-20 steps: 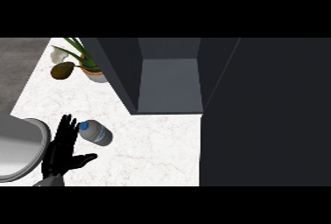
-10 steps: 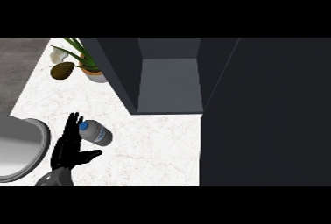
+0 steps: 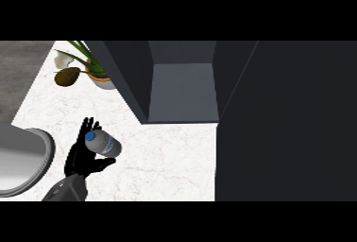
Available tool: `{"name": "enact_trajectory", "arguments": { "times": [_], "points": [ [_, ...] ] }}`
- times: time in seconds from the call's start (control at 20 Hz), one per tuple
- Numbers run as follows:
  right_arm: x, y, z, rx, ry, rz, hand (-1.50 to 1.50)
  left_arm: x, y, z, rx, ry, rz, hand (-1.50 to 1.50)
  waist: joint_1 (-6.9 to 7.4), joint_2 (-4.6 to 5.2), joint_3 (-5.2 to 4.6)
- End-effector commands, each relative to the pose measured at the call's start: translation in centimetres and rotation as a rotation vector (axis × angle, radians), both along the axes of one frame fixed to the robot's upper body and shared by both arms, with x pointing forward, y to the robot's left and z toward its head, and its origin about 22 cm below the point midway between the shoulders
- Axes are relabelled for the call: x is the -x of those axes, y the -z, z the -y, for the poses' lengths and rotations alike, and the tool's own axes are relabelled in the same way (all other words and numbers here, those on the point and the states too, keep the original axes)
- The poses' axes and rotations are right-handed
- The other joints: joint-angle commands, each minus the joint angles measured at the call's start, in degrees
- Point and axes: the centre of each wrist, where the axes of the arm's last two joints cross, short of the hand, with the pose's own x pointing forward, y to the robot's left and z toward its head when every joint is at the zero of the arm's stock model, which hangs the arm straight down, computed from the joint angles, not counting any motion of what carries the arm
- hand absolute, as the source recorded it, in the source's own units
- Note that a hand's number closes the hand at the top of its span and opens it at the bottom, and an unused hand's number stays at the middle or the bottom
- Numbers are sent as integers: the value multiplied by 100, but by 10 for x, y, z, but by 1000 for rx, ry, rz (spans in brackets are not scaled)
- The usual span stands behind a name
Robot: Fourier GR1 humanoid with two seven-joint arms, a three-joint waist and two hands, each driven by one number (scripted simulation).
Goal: Pick up the bottled water, place it into the cabinet and close the cabinet
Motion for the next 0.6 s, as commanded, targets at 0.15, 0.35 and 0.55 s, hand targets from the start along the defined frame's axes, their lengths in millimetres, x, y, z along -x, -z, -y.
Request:
{"name": "enact_trajectory", "arguments": {
  "times": [0.15,0.35,0.55],
  "points": [
    [-6,-16,-1,-7,-7,-11,-150,-5,2,12,110,64,-7,-150,0,17,-25],
    [0,-5,-3,-14,-8,-18,-150,4,7,10,115,112,10,-150,-5,11,-24],
    [6,1,-1,-6,-10,-16,-150,-11,2,27,119,127,28,-150,-26,11,-23]
  ]
}}
